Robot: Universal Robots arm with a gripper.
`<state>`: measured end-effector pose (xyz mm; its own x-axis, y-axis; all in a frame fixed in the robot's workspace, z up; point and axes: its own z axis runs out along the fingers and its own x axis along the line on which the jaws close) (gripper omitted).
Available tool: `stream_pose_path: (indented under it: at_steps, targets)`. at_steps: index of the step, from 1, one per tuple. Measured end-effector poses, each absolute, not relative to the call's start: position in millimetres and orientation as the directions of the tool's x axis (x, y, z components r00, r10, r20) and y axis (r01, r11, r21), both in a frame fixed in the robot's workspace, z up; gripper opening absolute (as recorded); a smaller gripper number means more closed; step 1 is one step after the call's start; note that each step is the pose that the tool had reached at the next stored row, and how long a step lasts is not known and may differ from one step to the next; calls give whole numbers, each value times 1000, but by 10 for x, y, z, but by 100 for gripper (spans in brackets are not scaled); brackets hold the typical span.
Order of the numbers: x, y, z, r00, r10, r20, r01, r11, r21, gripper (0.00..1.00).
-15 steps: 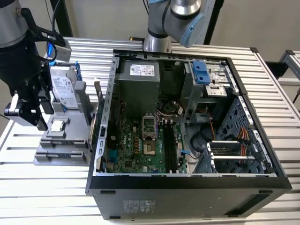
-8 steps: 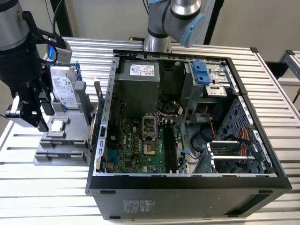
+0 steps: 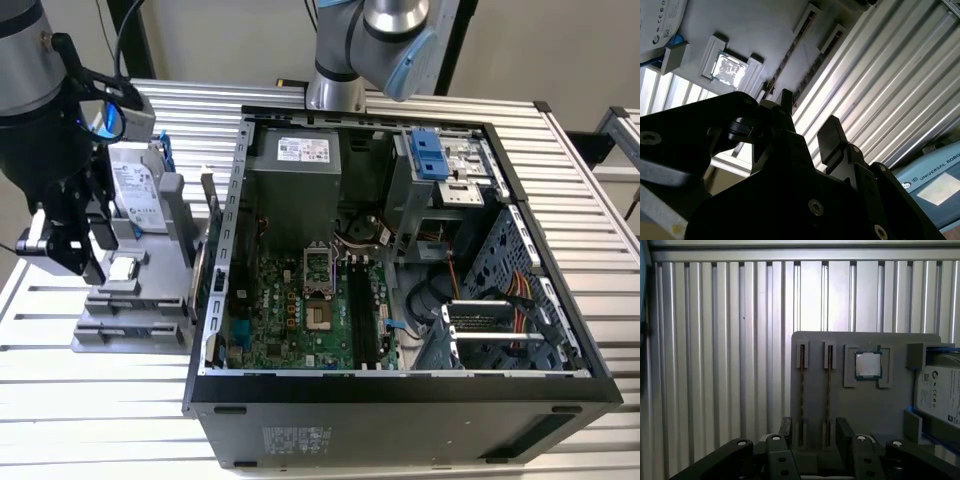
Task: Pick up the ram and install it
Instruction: 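Pick up the ram and move it above insertion slot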
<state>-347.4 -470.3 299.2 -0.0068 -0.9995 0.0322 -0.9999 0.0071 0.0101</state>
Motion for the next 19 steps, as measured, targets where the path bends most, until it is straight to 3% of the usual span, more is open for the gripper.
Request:
stream_pose_path:
  at_steps: [19]
  targets:
    - [-3460, -4703, 2888, -7, -999, 32, -1000, 7, 10, 100]
